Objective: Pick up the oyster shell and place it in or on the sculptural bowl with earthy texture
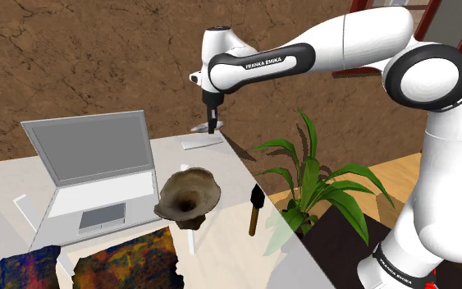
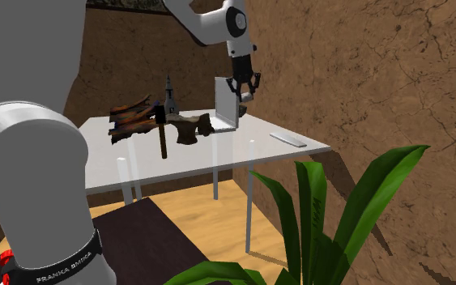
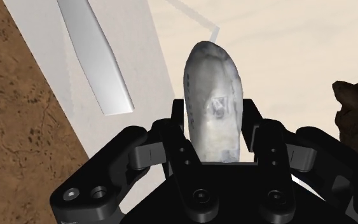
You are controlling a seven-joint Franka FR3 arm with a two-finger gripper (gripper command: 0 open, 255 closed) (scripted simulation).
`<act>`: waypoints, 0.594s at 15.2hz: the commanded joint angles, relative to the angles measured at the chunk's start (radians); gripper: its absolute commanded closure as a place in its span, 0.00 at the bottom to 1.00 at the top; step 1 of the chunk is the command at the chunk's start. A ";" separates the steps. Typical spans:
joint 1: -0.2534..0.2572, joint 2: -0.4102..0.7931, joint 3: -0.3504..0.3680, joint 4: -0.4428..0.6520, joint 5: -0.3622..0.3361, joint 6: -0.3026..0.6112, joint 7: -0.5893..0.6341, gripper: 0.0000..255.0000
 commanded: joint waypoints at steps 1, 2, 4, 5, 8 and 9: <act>0.001 -0.003 0.001 0.022 0.002 -0.025 -0.003 1.00; 0.001 -0.004 0.001 0.034 0.003 -0.038 -0.004 1.00; 0.002 -0.005 0.002 0.059 0.004 -0.064 -0.007 1.00; 0.002 -0.006 0.002 0.067 0.004 -0.073 -0.008 1.00; 0.036 -0.060 0.021 -0.010 -0.003 -0.057 0.053 1.00; 0.048 -0.076 0.028 -0.032 -0.006 -0.053 0.073 1.00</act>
